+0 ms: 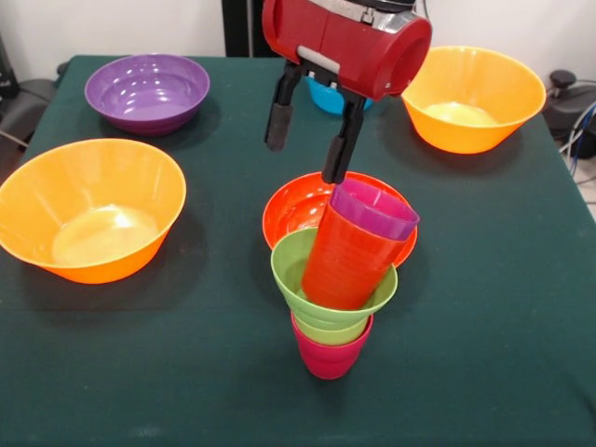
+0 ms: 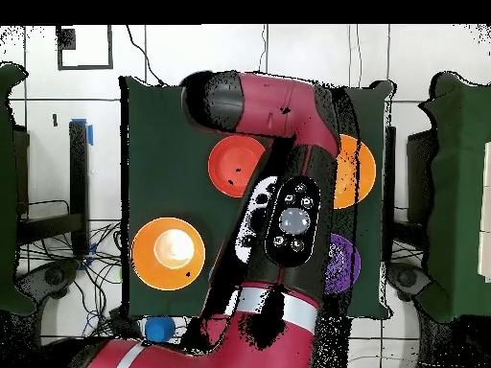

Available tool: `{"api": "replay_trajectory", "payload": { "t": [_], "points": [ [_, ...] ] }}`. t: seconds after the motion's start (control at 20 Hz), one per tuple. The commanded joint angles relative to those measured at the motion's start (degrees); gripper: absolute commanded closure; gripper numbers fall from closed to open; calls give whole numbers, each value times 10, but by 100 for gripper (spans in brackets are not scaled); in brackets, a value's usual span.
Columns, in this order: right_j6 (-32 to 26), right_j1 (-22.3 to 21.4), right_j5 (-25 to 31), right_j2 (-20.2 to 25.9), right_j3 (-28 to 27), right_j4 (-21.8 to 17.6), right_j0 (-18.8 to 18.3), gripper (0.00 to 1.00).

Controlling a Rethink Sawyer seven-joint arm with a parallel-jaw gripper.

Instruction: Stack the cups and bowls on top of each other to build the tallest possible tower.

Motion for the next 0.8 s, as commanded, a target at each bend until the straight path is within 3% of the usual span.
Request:
{"api": "replay_trajectory", "payload": {
  "t": [0.05,0.8],
  "points": [
    [-1,9,45,76,76,4,14,0],
    [12,14,27,87,97,11,14,0]
  ]
}}
